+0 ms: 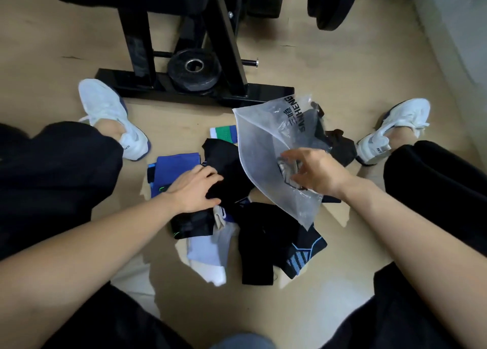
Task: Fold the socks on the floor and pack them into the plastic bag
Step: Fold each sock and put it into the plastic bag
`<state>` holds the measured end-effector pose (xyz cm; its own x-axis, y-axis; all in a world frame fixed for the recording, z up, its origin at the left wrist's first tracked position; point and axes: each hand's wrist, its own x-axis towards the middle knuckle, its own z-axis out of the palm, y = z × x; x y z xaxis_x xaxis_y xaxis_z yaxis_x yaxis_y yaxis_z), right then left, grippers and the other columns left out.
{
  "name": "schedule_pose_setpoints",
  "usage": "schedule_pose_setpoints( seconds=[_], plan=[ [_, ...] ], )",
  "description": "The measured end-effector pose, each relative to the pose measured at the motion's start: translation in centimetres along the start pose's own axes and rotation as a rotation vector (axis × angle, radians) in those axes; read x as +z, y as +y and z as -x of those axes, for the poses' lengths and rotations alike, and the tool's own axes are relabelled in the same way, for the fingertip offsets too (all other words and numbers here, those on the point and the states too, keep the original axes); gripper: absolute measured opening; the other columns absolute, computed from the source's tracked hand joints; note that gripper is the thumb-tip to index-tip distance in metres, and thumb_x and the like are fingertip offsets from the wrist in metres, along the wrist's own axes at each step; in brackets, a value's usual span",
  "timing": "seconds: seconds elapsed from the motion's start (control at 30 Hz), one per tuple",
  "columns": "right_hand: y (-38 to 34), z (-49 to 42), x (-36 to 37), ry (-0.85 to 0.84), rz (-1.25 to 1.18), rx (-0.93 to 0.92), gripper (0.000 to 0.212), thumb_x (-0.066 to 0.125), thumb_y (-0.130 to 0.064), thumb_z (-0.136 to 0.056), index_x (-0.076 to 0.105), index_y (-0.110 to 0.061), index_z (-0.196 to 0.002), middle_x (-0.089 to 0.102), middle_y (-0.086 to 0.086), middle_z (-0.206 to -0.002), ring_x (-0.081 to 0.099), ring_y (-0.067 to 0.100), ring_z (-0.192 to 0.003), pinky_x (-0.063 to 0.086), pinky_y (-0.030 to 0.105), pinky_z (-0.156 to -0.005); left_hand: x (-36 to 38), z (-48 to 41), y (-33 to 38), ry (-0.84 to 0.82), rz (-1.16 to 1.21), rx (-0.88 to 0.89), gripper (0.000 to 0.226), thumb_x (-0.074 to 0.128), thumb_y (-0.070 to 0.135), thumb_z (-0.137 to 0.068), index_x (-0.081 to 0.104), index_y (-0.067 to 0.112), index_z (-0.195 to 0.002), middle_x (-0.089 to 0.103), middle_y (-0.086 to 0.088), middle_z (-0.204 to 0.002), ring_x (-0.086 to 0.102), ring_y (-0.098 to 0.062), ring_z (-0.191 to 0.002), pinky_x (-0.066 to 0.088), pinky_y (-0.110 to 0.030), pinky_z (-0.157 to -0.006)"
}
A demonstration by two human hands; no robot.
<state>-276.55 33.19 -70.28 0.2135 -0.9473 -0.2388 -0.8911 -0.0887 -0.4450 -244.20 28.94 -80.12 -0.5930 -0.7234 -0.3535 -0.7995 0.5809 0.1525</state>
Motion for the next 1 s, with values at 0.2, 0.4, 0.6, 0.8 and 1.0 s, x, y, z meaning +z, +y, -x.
schedule_pose_setpoints(
  seconds=[0.2,0.4,0.6,0.8,1.0],
  plan=[
    [1.7,0.2,2.4,-0.079,0.076,0.020,0.054,0.073,-0.013,-0.083,0.060,-0.024,-0.134,0.068,0.001,-0.118,0.066,0.020,-0.095,0.041,0.020,-0.079,3.6,-2.4,0.9,-0.118,-0.085,-0.020,0.079,0.065,0.052,-0.088,0.030,0.030,-0.156,0.041,0.001,-0.151,0.041,-0.026,-0.133,0.045,-0.041,-0.101],
    [2.3,-0.1,2.4,-0.030,0.074,0.027,0.045,0.071,-0.012,-0.082,0.066,-0.021,-0.126,0.071,0.004,-0.112,0.068,0.025,-0.095,0.049,0.027,-0.080,3.5,-2.4,0.1,-0.008,0.061,0.024,0.027,0.056,0.036,-0.100,0.068,0.025,-0.121,0.065,0.004,-0.115,0.059,-0.021,-0.112,0.047,-0.037,-0.093],
    [1.5,-0.4,1.3,0.089,0.081,-0.011,0.029,0.071,-0.015,-0.084,0.071,-0.018,-0.113,0.064,0.003,-0.104,0.064,0.025,-0.094,0.051,0.032,-0.080,-4.2,-0.5,-0.9,0.008,0.466,-0.041,0.006,0.066,0.031,-0.096,0.067,0.026,-0.098,0.067,0.006,-0.084,0.062,-0.014,-0.079,0.051,-0.038,-0.076],
    [-1.7,0.4,0.2,0.112,-0.110,-0.111,0.034,0.078,-0.026,-0.084,0.069,-0.020,-0.116,0.056,-0.005,-0.112,0.056,0.014,-0.107,0.044,0.026,-0.097,-13.1,3.0,0.4,-0.026,0.564,0.055,0.009,0.067,0.026,-0.096,0.065,0.035,-0.095,0.066,0.022,-0.080,0.059,-0.001,-0.073,0.045,-0.019,-0.070],
    [-7.0,1.4,0.7,-0.098,-0.714,-0.103,0.043,0.085,-0.028,-0.078,0.064,-0.029,-0.115,0.062,-0.023,-0.109,0.059,-0.005,-0.102,0.044,0.015,-0.087,-19.0,7.5,2.0,0.087,0.756,0.110,0.009,0.068,0.032,-0.094,0.070,0.028,-0.102,0.074,0.007,-0.096,0.070,-0.012,-0.091,0.055,-0.026,-0.080]
  ],
)
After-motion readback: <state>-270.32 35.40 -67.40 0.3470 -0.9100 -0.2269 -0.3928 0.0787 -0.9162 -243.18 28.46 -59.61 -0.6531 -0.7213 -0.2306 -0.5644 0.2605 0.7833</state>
